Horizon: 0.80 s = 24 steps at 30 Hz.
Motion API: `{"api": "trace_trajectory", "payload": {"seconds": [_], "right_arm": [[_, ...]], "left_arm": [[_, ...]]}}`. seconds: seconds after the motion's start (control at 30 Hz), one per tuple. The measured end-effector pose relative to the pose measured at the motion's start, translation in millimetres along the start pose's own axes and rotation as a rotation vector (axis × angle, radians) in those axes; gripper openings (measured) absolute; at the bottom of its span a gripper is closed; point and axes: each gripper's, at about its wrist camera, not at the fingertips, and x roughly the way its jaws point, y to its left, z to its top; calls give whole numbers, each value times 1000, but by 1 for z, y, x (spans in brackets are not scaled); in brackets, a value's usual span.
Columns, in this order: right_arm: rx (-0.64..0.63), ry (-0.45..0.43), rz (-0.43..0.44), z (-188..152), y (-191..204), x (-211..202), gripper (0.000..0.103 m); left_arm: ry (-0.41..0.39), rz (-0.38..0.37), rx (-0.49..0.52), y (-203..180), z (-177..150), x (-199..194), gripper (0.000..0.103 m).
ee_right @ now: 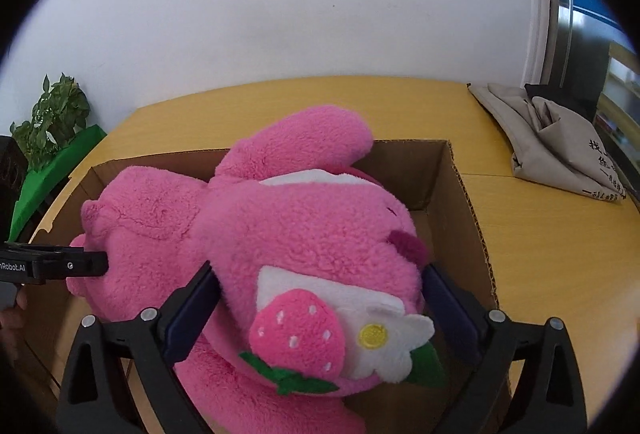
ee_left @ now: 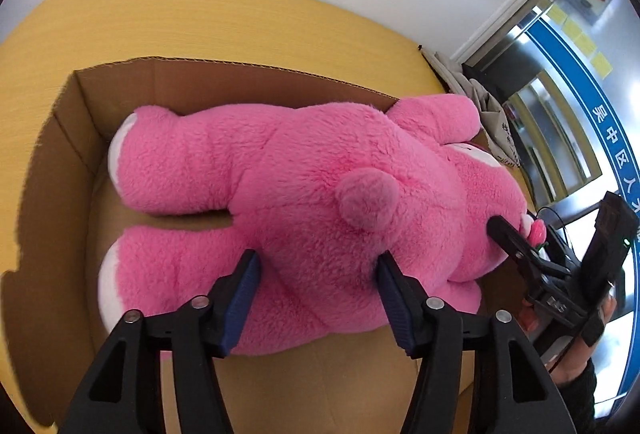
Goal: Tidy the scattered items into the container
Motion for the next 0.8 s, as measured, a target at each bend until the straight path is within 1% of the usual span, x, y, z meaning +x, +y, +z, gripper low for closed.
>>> {"api": "trace_trajectory", "payload": {"seconds": [0.03, 0.07, 0.13, 0.2, 0.23, 0.27, 0.33, 0.37, 0.47, 0.53, 0.63, 0.7, 0.8], "right_arm": [[-16, -11, 13, 3, 4, -10, 99], [-36, -22, 20, 6, 10, -20, 99], [-98, -56, 7, 8, 24, -50, 99], [-141, -88, -3, 8, 36, -83, 99], [-144, -96, 2, 6, 40, -98, 99], [-147, -104, 7, 4, 45, -114, 99], [-144, -111, 8, -3, 51, -139, 99], [-139, -112, 1, -9, 55, -150, 100], [-112, -109, -10, -28, 59, -177, 100], [-82, -105, -4, -40, 61, -190, 100], [-79, -92, 3, -63, 68, -208, 100], [-95, -84, -6, -78, 74, -216, 100], [-107, -73, -9, -96, 80, -224, 100]], "left_arm": [[-12, 30, 3, -3, -2, -13, 65], [-42, 61, 16, -7, -5, -29, 66], [-116, 109, 47, -12, -17, -63, 73], [-199, 150, 74, -23, -37, -101, 92], [-237, 170, 87, -29, -48, -119, 96], [-275, 190, 100, -35, -59, -136, 103], [-347, 230, 126, -48, -83, -170, 103], [-364, 247, 138, -55, -100, -182, 103], [-370, 274, 133, -67, -141, -200, 103], [-364, 309, 125, -69, -166, -203, 103], [-337, 376, 99, -69, -200, -202, 103], [-320, 368, 83, -72, -217, -199, 103], [-299, 359, 98, -75, -237, -194, 103]]}}
